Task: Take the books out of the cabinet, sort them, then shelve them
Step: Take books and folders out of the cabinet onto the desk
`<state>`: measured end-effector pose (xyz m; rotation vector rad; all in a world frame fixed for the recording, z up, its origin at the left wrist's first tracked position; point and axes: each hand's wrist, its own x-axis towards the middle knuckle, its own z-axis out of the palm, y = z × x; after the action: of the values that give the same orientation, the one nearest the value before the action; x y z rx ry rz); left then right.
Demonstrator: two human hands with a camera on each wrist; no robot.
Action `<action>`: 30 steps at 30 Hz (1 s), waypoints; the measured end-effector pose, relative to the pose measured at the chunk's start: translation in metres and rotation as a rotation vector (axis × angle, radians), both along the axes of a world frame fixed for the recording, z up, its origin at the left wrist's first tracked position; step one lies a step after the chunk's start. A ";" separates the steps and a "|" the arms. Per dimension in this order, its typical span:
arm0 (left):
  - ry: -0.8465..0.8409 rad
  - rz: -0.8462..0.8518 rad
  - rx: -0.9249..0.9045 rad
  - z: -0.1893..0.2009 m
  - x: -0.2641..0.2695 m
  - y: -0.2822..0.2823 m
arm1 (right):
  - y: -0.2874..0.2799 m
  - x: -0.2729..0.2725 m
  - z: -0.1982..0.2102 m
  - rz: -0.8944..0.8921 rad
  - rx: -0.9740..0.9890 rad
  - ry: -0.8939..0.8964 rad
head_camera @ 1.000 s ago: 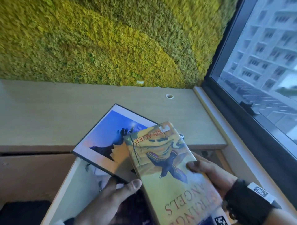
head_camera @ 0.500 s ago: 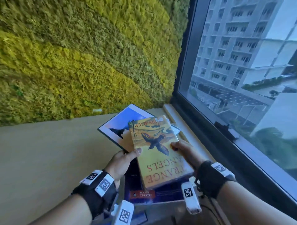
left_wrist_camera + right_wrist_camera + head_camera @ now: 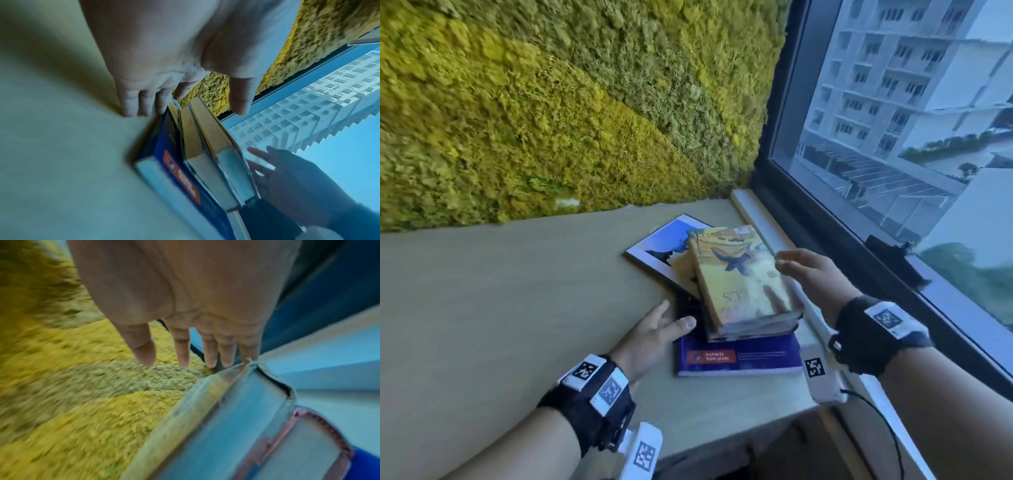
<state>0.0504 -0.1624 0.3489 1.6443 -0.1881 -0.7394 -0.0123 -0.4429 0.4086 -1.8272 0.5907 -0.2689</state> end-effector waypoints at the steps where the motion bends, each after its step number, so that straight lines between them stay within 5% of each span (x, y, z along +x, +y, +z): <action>1: 0.000 -0.002 -0.007 0.002 -0.014 0.015 | 0.009 -0.007 0.002 -0.014 -0.142 -0.012; 3: 0.030 -0.020 -0.028 -0.002 -0.043 0.050 | 0.041 -0.030 0.008 0.026 -0.337 -0.063; 8: 0.086 -0.161 0.060 -0.031 -0.119 0.138 | 0.153 -0.108 -0.005 0.346 -0.369 -0.081; 16: 0.185 -0.153 0.395 -0.147 -0.189 0.269 | 0.268 -0.176 -0.141 0.770 -0.279 0.407; 21: 0.181 -0.016 0.501 -0.210 -0.158 0.291 | 0.258 -0.155 -0.244 0.617 -0.179 0.585; 27: -0.128 -0.064 0.678 -0.292 -0.067 0.273 | 0.204 -0.066 -0.350 0.348 -0.042 0.669; 30: -0.200 0.044 0.744 -0.334 -0.028 0.257 | 0.189 -0.025 -0.404 0.229 -0.028 0.642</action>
<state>0.0229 0.0941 0.0149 2.4249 -0.0102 -0.6445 -0.0369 -0.2539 0.0045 -1.9835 0.8036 0.4852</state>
